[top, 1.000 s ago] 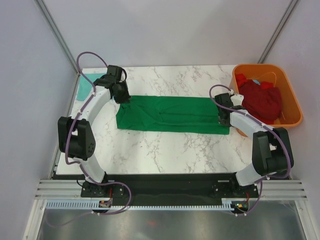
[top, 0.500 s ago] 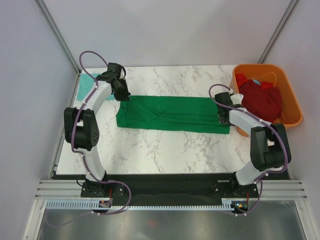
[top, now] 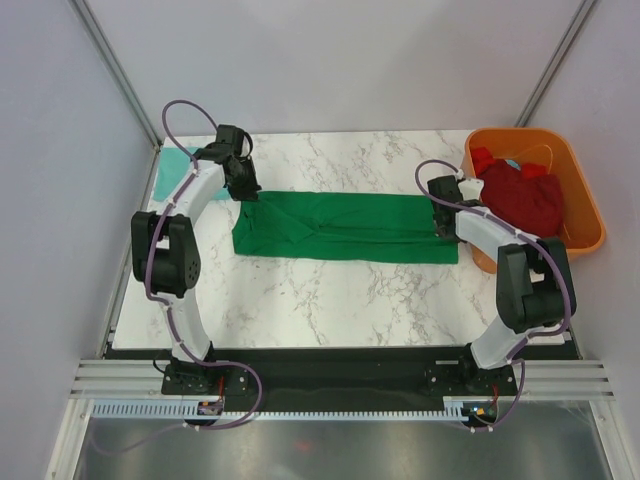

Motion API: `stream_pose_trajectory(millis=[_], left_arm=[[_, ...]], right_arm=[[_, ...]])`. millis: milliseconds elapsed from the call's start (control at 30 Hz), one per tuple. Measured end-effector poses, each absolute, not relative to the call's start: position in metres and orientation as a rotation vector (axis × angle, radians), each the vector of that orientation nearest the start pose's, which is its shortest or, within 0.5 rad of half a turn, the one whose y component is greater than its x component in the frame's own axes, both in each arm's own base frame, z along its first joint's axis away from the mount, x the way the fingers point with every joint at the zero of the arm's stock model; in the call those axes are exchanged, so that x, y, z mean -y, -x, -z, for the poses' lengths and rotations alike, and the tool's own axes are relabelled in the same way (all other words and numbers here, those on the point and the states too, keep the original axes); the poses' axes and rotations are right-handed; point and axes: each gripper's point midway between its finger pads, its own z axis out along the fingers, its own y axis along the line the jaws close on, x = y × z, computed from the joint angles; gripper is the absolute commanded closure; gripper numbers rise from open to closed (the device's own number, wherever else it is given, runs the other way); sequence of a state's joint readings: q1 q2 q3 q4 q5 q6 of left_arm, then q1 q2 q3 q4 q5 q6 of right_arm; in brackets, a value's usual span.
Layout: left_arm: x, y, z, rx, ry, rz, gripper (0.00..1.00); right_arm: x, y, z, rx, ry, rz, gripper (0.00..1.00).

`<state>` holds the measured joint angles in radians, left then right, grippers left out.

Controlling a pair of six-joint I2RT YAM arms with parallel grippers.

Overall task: Fold and stack the t-shirts
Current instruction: Fold the tshirt

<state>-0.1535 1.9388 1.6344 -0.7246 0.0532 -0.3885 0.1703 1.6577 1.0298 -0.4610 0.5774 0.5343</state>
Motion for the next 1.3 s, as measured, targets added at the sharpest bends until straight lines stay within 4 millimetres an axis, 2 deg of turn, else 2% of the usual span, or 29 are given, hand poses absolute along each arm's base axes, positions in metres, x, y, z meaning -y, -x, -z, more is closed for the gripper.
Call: stream_pose_trajectory(millis=[400,700,900,1033,1167,1200,1267,1300], left_arm=[[0.086,-0.460,-0.098,-2.622,0.295,0.217,0.98],[0.084,-0.469,-0.102,-2.606,0.300,0.219,0.98],[0.084,-0.470,-0.086,-2.638,0.289,0.204,0.98],[0.083,-0.470,-0.076,-2.661,0.281,0.192,0.98],[0.081,-0.470,-0.074,-2.665,0.278,0.175,0.98],[0.079,-0.471,-0.075,-2.662,0.278,0.167,0.97],[0.078,-0.474,-0.077,-2.654,0.275,0.155,0.87],[0.078,-0.475,-0.079,-2.649,0.272,0.155,0.82]], right_arm=[[0.020,-0.364,-0.051,-2.403,-0.610,0.506,1.00],[0.021,-0.371,-0.059,-2.386,-0.594,0.511,1.00],[0.023,-0.374,-0.054,-2.392,-0.587,0.536,1.00],[0.022,-0.377,-0.050,-2.404,-0.580,0.544,0.94],[0.021,-0.383,-0.049,-2.403,-0.579,0.543,0.90],[0.021,-0.384,-0.049,-2.402,-0.578,0.543,0.89],[0.020,-0.387,-0.050,-2.400,-0.577,0.538,0.87],[0.020,-0.387,-0.051,-2.402,-0.574,0.534,0.82]])
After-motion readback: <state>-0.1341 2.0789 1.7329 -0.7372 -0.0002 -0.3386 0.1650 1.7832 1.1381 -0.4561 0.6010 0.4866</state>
